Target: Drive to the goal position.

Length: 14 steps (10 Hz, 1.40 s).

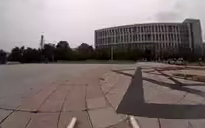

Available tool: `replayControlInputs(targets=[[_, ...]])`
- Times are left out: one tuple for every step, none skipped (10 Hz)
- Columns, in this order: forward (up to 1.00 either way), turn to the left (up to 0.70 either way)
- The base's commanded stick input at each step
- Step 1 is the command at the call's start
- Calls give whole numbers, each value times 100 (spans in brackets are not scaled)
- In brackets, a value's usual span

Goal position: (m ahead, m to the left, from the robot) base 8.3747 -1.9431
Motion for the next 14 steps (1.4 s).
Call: replayControlInputs(targets=[[100,40],[100,0],[100,0],[100,0],[100,0],[100,0],[100,0],[100,0],[100,0],[100,0],[100,0],[100,0],[100,0],[100,0]])
